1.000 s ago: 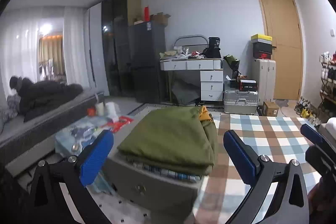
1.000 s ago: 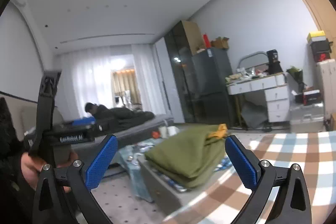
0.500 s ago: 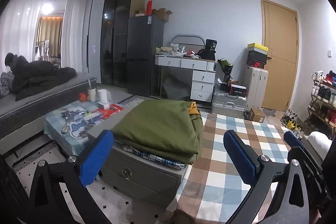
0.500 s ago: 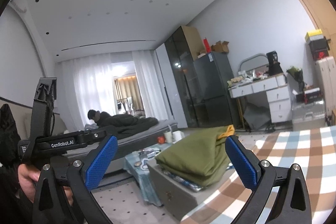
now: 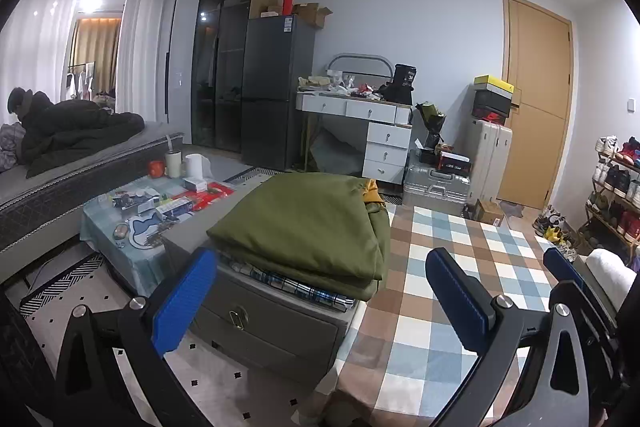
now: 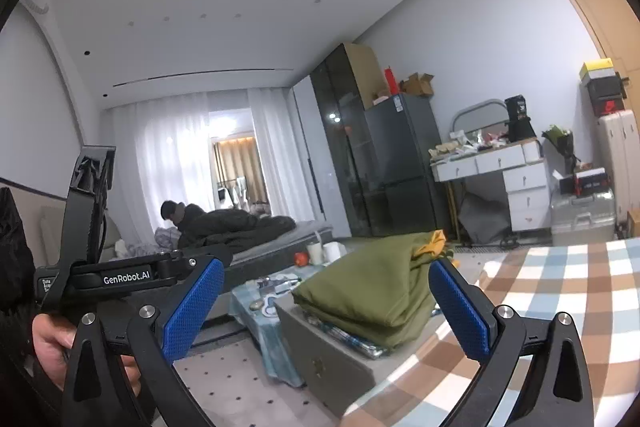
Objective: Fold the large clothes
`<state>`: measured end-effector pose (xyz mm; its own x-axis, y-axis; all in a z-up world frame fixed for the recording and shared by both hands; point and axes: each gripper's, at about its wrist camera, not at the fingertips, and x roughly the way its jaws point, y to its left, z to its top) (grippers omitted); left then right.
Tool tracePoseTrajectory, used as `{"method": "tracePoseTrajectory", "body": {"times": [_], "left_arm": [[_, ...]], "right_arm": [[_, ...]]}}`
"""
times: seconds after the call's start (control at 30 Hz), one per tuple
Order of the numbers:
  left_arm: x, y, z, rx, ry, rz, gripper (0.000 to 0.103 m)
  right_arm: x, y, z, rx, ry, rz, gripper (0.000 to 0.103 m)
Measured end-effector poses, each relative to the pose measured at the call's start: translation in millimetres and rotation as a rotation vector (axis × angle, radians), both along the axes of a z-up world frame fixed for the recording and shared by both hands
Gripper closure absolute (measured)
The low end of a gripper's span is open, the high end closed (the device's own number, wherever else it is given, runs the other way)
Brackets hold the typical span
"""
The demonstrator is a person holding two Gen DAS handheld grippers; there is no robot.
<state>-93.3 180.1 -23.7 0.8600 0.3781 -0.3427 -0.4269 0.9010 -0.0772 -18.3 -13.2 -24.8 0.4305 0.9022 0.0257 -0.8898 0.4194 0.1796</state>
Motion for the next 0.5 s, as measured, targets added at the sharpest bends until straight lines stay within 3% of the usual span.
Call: {"method": "tracePoseTrajectory", "body": {"times": [0.2, 0.33, 0.5], "left_arm": [[-1.3, -3.6, 2.8, 0.018, -0.002, -0.049, 0.001], [-2.6, -7.3, 5.0, 0.052, -0.007, -0.020, 0.001], [-2.5, -4.2, 3.8, 0.025, -0.001, -0.020, 0.001]], "right_arm": [[-0.3, 1.4, -0.2, -0.004, 0.002, 0.001, 0.000], [2.8, 0.2, -1.7, 0.004, 0.020, 0.000, 0.000], [4.3, 0.5, -6.6, 0.008, 0.036, -0.002, 0.000]]}}
